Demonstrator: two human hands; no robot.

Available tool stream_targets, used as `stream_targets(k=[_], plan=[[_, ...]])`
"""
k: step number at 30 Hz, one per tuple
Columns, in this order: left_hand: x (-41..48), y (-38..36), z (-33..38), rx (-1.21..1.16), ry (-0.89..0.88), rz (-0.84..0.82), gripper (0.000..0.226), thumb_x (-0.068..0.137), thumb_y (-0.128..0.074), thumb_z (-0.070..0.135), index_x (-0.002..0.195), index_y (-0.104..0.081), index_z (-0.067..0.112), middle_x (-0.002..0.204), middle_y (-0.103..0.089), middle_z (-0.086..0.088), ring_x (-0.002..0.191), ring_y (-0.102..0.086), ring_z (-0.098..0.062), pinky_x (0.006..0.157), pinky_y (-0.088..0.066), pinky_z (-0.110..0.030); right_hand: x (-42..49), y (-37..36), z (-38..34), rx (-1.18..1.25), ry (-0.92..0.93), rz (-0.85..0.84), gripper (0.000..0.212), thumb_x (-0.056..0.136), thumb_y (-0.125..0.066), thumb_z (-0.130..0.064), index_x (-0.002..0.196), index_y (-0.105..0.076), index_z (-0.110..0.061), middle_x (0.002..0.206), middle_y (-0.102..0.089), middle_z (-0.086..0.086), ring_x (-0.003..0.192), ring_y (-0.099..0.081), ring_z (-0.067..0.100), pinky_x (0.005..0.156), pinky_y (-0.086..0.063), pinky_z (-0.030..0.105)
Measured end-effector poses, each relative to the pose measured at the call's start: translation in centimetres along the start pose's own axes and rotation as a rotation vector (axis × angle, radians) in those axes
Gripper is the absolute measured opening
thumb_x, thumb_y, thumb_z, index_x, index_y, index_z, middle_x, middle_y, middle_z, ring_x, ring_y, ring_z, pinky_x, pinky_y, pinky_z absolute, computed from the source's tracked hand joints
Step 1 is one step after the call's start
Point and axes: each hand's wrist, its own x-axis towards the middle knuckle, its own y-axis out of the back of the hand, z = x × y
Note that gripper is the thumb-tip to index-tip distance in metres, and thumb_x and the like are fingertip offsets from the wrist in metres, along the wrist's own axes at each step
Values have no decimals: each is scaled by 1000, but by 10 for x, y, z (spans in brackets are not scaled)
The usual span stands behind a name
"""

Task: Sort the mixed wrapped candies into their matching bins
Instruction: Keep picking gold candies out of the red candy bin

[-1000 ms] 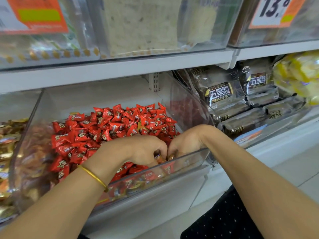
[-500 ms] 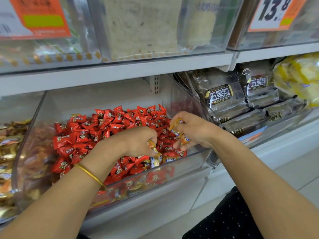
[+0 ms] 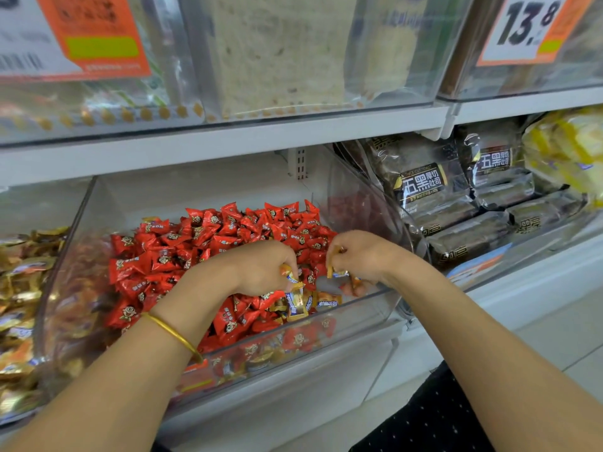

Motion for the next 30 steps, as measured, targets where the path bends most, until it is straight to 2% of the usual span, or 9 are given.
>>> stream_targets(k=[4,9,12,14,17,20,24,27,30], plan=[[-1,2,-1,-77,8,25,29,92,-57,22,121,-58,17,141,-44,-1,129,-41,-17,97,-32,-22,0,4,0,92,71,23,19,97,-42,-9,92,-60,-13,82,-55,8,59,-56,16,46,-50,22],[-1,4,-2,-134,28,74,25,93,-56,19,117,-60,15,136,-49,-2,121,-46,-17,89,-34,-20,6,1,1,-324,73,-196,12,88,-59,-7,93,-66,-15,76,-54,-4,65,-51,10,58,-48,20],[-1,5,0,-194,27,142,21,93,-55,17,113,-62,13,120,-57,-3,104,-52,-15,81,-37,-20,11,-4,-1,-542,118,-215,28,84,-69,-16,111,-64,-13,89,-50,-5,62,-42,3,42,-36,7],[-2,7,0,-254,32,204,20,94,-54,15,112,-62,11,107,-57,-1,96,-51,-13,77,-36,-20,12,-7,-3,-624,139,-228,29,84,-68,-14,112,-61,-12,97,-47,-2,64,-41,6,37,-32,7],[-2,8,0,-544,61,289,18,94,-52,9,110,-59,6,100,-58,-6,91,-60,-18,69,-49,-22,18,-12,-1,-735,162,-244,25,89,-58,-5,113,-59,-12,103,-49,4,85,-46,17,54,-37,21],[-3,11,3,-1058,125,300,12,95,-48,3,102,-58,6,101,-62,-14,83,-66,-21,75,-58,-28,21,-12,3,-756,158,-219,32,88,-57,-4,117,-61,-15,117,-56,6,97,-52,22,61,-38,21],[-7,18,7,-1604,156,271,24,94,-40,-7,97,-61,5,95,-64,-21,85,-68,-35,73,-58,-41,18,-8,7,-437,135,-67,14,84,-67,-11,93,-57,-14,75,-54,1,54,-51,11,35,-37,11],[-10,20,9,-1878,166,243,26,93,-33,-9,93,-58,-1,87,-62,-23,81,-66,-37,66,-59,-45,14,-6,8,82,109,-45,17,84,-67,-8,83,-50,-12,74,-56,7,46,-48,12,34,-36,17],[-11,21,10,-2057,221,207,19,95,-36,-1,95,-55,-2,90,-55,-19,81,-60,-28,57,-59,-38,11,-5,5,316,96,-18,15,85,-62,-4,89,-53,-15,72,-55,5,45,-47,11,35,-34,17]])
